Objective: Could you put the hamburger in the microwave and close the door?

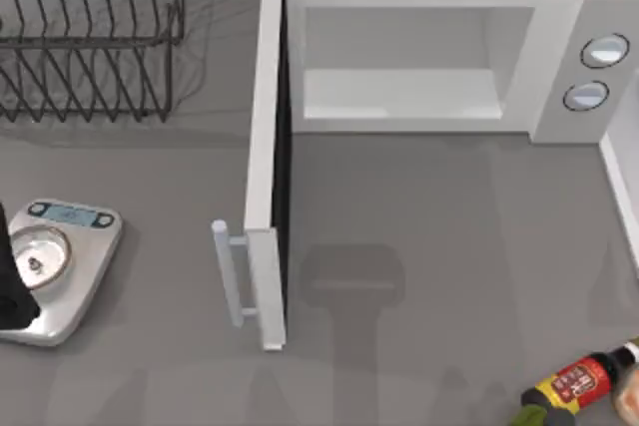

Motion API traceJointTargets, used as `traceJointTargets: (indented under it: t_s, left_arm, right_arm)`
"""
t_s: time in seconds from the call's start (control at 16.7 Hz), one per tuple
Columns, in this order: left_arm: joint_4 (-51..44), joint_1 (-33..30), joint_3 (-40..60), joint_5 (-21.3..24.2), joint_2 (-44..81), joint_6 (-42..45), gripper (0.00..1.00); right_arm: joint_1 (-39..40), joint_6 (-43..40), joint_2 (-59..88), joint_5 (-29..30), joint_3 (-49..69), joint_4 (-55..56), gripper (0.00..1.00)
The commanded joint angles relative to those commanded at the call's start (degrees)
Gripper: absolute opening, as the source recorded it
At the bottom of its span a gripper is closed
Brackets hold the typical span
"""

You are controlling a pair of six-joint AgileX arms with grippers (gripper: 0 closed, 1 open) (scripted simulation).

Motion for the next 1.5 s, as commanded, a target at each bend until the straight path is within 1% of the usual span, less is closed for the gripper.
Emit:
traceJointTargets:
  t_s: [0.18,0.36,0.54,0.96,1.14,1.32,1.5]
  left_arm:
    - [0.0,0.0,0.0,0.0,0.0,0.0,1.0]
    - [0.0,0.0,0.0,0.0,0.0,0.0,1.0]
    - [0.0,0.0,0.0,0.0,0.0,0.0,1.0]
    - [0.0,0.0,0.0,0.0,0.0,0.0,1.0]
    - [0.0,0.0,0.0,0.0,0.0,0.0,1.0]
    - [0.0,0.0,0.0,0.0,0.0,0.0,1.0]
    - [0.0,0.0,0.0,0.0,0.0,0.0,1.0]
  right_arm:
    - [0.2,-0.6,0.7,0.0,0.5,-0.7,1.0]
    - [1.4,-4.5,6.2,0.0,4.2,-5.7,1.0]
    - [3.4,-11.2,16.8,0.0,10.4,-14.2,1.0]
    - [9.4,-30.6,49.9,0.0,28.5,-39.2,1.0]
    - [11.5,-37.6,62.5,0.0,35.0,-48.4,1.0]
    - [13.1,-42.6,71.0,0.0,39.6,-54.7,1.0]
    - [13.7,-44.6,74.3,0.0,41.4,-57.1,1.0]
